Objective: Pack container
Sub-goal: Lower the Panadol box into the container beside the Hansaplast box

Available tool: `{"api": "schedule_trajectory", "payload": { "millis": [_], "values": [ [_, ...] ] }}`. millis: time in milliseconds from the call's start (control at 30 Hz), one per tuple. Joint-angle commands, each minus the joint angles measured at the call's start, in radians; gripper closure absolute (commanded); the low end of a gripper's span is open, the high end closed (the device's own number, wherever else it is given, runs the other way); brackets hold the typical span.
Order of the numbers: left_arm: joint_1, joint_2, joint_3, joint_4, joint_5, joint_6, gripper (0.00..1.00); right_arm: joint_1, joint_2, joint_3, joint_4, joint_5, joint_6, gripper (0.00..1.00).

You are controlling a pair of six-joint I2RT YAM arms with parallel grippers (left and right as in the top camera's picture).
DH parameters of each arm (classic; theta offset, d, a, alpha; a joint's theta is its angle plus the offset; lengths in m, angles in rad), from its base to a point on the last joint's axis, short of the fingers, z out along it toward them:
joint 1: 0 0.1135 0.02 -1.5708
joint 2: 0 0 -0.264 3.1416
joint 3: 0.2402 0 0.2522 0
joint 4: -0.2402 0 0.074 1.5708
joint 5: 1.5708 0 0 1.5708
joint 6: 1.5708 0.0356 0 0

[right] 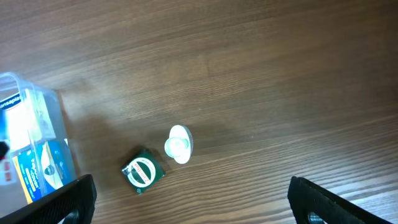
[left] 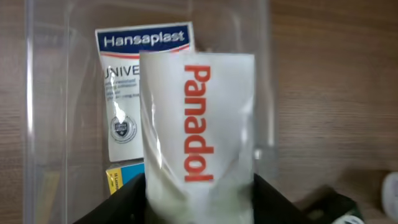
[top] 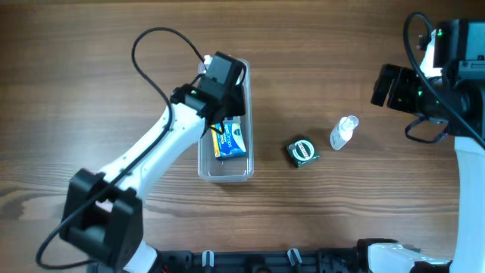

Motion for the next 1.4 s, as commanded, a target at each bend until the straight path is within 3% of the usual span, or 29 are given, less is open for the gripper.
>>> {"api": "schedule_trajectory", "payload": {
  "millis": [0,567,800,1033,1367],
  "values": [
    [-0.003,0.053,0.003,0.002,-0.06,-0.059,0.47,-0.003,0.007,0.008,0.002,0.018,-0.005,0.0],
    [-0.003,0.103,0.003,0.046,-0.116,-0.047,0.4,-0.003,0.007,0.008,0.002,0.018,-0.005,0.0],
    [-0.003,0.073,0.003,0.044,-0.114,0.136,0.43,-0.003,0.007,0.008,0.002,0.018,-0.005,0.0],
    [-0.003,0.068,0.003,-0.031,-0.077,0.27,0.24,-0.003,0.007,0.008,0.002,0.018,-0.005,0.0],
    [-0.003,0.056,0.003,-0.008,0.017,0.318,0.13,-0.003,0.007,0.008,0.002,0.018,-0.005,0.0]
  ]
}}
